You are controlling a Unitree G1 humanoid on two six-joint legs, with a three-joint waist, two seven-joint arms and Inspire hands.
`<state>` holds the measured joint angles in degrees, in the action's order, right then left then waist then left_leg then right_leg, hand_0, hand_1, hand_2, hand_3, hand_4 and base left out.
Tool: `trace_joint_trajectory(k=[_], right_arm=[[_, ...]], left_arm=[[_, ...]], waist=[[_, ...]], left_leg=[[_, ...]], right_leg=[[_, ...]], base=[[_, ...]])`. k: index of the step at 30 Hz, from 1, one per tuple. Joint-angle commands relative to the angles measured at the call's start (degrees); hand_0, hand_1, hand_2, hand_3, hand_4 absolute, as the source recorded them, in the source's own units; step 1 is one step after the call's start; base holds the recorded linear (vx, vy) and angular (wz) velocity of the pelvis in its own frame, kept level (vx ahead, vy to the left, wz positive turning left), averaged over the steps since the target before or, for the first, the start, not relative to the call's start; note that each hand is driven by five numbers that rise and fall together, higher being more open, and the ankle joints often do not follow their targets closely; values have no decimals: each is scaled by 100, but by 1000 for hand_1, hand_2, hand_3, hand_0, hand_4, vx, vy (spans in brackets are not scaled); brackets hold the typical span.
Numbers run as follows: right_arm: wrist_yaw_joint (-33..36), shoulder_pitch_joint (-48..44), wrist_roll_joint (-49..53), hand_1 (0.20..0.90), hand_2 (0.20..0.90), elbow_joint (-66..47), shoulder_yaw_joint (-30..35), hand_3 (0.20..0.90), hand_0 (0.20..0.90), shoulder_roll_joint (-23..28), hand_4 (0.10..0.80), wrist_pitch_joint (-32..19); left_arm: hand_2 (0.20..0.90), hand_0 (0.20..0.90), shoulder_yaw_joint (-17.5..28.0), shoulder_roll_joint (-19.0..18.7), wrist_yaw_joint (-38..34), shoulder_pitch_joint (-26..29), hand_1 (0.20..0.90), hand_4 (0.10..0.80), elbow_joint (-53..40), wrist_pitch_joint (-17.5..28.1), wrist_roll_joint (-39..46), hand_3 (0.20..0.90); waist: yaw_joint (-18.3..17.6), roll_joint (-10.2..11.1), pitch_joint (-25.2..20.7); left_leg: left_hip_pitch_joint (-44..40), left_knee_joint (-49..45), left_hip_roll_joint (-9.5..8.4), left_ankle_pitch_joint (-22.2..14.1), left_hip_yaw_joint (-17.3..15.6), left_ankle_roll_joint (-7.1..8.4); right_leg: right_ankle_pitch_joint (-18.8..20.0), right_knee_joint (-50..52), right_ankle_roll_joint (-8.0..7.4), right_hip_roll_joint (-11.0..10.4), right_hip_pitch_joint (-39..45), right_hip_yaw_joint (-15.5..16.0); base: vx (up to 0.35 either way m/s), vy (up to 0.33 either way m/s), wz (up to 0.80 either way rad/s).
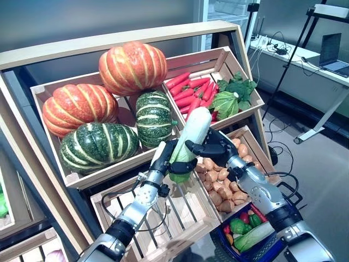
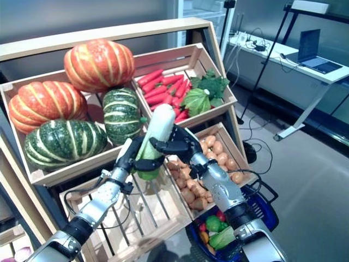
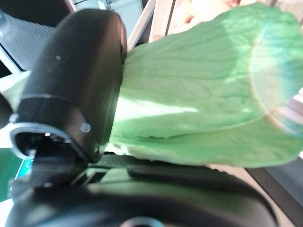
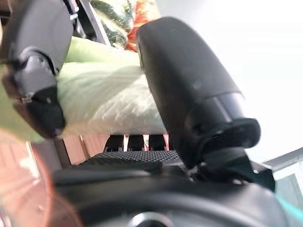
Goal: Put vegetables into the basket
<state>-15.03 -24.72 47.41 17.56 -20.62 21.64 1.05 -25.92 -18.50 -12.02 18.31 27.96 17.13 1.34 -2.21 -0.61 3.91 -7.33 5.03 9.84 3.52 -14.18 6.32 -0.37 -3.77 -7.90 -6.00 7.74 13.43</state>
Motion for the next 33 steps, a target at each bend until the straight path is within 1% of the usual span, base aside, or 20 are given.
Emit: trace_joint_trajectory(k=[1, 8, 15, 16, 17, 18, 22, 26, 29, 33], right_arm=[[-416, -1412, 144, 300, 300, -915, 101, 300, 300, -735, 400, -977], [-369, -1322, 94, 300, 300, -927, 147, 300, 300, -684, 400, -1035], [-256, -1246, 96, 300, 300, -978, 300, 300, 300, -569, 400, -1082], [-255, -1234, 100, 300, 300, -975, 318, 300, 300, -554, 400, -1096], [-244, -1193, 85, 300, 300, -969, 383, 300, 300, -517, 400, -1124], [-243, -1165, 78, 300, 300, -984, 422, 300, 300, -489, 400, -1132], [-265, -972, 5, 300, 300, -1066, 644, 300, 300, -297, 400, -1196], [-261, -683, -137, 300, 300, -1192, 929, 300, 300, -5, 400, -1206], [-290, -415, -194, 300, 300, -1259, 1185, 300, 300, 235, 400, -1233], [-280, -65, -232, 300, 300, -1286, 1491, 300, 300, 458, 400, -1286]], left_arm=[[300, 300, -636, 76, 99, 1087, 300, 400, 83, 458, -416, 300], [300, 300, -626, 107, 49, 1024, 300, 400, 187, 498, -393, 300], [300, 300, -535, 101, -16, 949, 300, 400, 298, 413, -398, 300], [404, 404, -523, 94, -38, 939, 404, 469, 304, 405, -399, 404], [742, 742, -465, 68, -52, 908, 742, 695, 329, 353, -374, 742], [900, 900, -431, 59, -42, 892, 900, 800, 351, 340, -389, 900], [900, 900, -296, -58, -147, 725, 900, 800, 444, 235, -596, 900], [900, 900, -61, -216, -205, 578, 900, 800, 664, -23, -751, 900], [900, 900, 133, -319, -332, 436, 900, 800, 987, -114, -862, 900], [900, 900, 366, -400, -298, 314, 900, 800, 1426, -295, -816, 900]], waist=[[-138, 218, -344], [-163, 218, -345], [-206, 217, -340], [-209, 217, -339], [-217, 215, -341], [-221, 215, -346], [-258, 208, -355], [-313, 207, -344], [-370, 206, -335], [-445, 198, -322]], left_leg=[[21, -276, -300, -378, -103, -240], [-7, -233, -288, -359, -126, -227], [5, -212, -279, -345, -154, -223], [-1, -207, -277, -343, -160, -222], [-10, -199, -273, -341, -174, -219], [-12, -194, -274, -343, -179, -219], [-18, -192, -266, -342, -210, -213], [-3, -213, -252, -343, -249, -213], [-1, -217, -239, -335, -299, -214], [2, -223, -223, -330, -343, -218]], right_leg=[[-94, 380, 160, 138, -191, -331], [-61, 326, 149, 135, -171, -352], [-38, 302, 139, 134, -199, -396], [-34, 296, 138, 134, -195, -398], [-26, 285, 134, 131, -188, -398], [-25, 278, 131, 130, -185, -396], [-7, 278, 116, 134, -201, -431], [4, 289, 102, 131, -232, -455], [15, 292, 89, 131, -250, -480], [27, 297, 75, 131, -280, -514]], base=[[0, 0, 0], [0, 0, 0], [0, 0, 0], [0, 0, 0], [0, 0, 0], [0, 0, 0], [0, 0, 0], [0, 0, 0], [0, 0, 0], [0, 0, 0]])
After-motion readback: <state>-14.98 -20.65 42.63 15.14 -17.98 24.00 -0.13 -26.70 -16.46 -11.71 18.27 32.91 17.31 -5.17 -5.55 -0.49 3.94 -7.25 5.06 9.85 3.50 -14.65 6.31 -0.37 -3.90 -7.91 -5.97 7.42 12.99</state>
